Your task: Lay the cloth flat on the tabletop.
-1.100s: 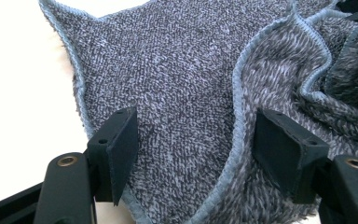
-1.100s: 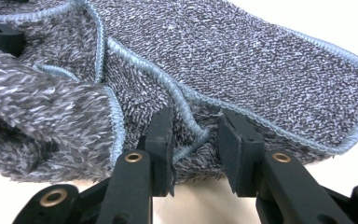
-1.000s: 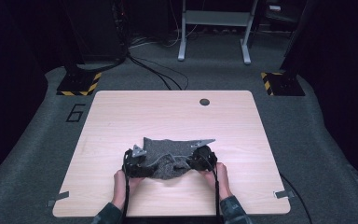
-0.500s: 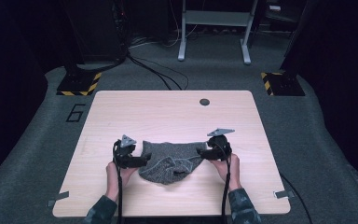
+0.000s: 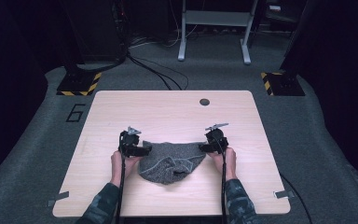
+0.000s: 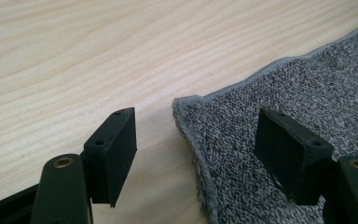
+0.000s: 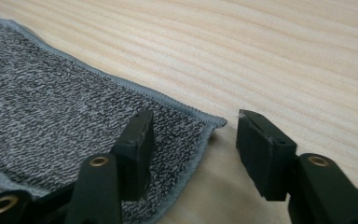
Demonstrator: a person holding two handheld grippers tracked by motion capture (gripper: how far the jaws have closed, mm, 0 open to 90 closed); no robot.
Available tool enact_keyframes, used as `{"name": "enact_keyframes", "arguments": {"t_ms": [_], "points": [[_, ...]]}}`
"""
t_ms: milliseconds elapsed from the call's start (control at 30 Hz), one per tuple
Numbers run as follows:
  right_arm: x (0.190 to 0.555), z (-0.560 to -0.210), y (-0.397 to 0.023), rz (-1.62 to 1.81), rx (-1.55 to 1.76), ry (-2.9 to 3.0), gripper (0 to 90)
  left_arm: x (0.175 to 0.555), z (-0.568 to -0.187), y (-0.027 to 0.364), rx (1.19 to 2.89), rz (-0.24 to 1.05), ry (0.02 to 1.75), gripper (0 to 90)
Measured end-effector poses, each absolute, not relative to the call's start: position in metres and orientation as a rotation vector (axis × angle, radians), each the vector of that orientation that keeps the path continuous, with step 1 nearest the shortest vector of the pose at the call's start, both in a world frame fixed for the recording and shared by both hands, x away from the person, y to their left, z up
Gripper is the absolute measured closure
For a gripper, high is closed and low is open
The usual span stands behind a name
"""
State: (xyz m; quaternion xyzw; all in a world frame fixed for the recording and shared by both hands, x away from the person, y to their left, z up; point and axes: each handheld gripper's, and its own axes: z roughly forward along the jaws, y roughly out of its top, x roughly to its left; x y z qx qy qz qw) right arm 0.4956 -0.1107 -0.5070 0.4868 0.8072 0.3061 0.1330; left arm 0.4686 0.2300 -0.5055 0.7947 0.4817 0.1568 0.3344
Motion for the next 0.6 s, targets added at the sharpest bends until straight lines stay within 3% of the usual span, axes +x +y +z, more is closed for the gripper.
{"name": "enact_keyframes", "arguments": {"t_ms": [133, 300, 433, 600], "points": [[0.494, -0.507, -0.105, 0.832, 1.355, 2.351, 50.7, 0.469, -0.512, 0.226, 2.102, 0.411, 1.254, 33.0], [0.491, -0.506, -0.101, 0.821, 1.330, 2.367, 62.6, 0.463, -0.514, 0.220, 2.141, 0.473, 1.225, 40.0], [0.490, -0.505, -0.100, 0.823, 1.324, 2.385, 73.3, 0.460, -0.514, 0.217, 2.140, 0.472, 1.195, 54.8], [0.489, -0.506, -0.102, 0.886, 1.380, 2.391, 86.6, 0.458, -0.516, 0.216, 2.120, 0.477, 1.174, 80.2]]}}
